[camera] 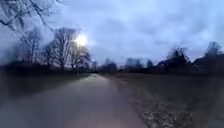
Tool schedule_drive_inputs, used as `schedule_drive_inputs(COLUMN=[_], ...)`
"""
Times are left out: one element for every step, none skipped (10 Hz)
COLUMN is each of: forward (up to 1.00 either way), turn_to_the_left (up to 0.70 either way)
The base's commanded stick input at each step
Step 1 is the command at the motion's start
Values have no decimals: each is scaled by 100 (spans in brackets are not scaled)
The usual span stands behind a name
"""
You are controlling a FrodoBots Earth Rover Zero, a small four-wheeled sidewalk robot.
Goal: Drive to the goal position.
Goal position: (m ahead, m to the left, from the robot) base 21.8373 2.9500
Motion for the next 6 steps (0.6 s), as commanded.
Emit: schedule_drive_inputs(forward=[100, 100, 100, 100, 100, 100], turn_to_the_left=[4, 34, 44, 44, 44, 44])
